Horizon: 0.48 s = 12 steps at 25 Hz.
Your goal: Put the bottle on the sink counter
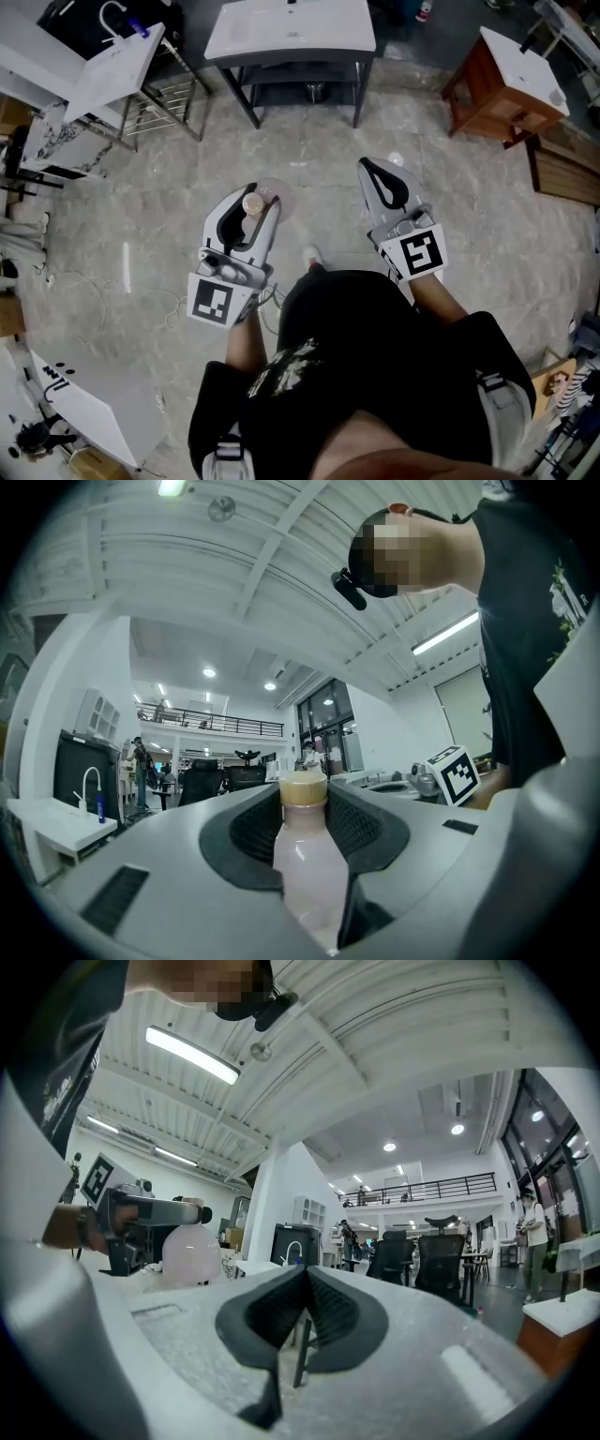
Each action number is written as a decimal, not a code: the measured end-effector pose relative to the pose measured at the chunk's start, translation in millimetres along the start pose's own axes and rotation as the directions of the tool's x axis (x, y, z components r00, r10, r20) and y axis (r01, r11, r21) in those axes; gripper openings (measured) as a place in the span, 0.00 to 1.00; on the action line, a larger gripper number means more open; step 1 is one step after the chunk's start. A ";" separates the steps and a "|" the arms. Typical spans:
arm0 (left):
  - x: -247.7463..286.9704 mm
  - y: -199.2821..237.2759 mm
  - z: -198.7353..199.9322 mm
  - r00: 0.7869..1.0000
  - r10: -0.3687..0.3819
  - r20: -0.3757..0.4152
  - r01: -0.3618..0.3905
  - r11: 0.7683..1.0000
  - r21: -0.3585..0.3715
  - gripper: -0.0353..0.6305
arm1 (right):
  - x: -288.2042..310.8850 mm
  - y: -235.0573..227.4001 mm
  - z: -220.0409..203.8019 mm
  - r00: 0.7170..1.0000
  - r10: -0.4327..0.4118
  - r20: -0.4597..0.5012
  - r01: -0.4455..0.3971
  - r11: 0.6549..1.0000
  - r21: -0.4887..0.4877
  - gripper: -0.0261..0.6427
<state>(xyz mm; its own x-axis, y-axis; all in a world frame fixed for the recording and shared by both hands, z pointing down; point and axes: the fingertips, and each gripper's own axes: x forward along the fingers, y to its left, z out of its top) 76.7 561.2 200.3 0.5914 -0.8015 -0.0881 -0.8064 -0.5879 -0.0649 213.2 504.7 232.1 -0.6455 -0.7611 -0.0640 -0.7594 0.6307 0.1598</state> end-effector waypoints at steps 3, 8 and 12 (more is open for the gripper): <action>7.2 24.3 -1.5 1.000 -0.022 0.009 0.022 1.000 0.003 0.28 | 23.0 4.8 1.6 1.000 -0.007 0.009 0.007 1.000 0.005 0.03; 13.4 59.4 -10.0 0.997 -0.082 0.012 0.082 0.997 -0.014 0.28 | 56.4 8.4 -7.3 0.998 -0.061 0.011 0.061 0.998 0.008 0.03; 12.1 82.8 -14.2 0.994 -0.111 0.003 0.111 0.994 -0.009 0.28 | 77.7 17.9 -8.0 0.996 -0.087 0.015 0.087 0.996 0.004 0.03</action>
<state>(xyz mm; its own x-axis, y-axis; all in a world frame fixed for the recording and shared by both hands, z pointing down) 17.1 501.3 208.0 0.6770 -0.7313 -0.0835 -0.7360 -0.6738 -0.0655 150.1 455.7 237.8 -0.5781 -0.8107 -0.0925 -0.8130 0.5628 0.1492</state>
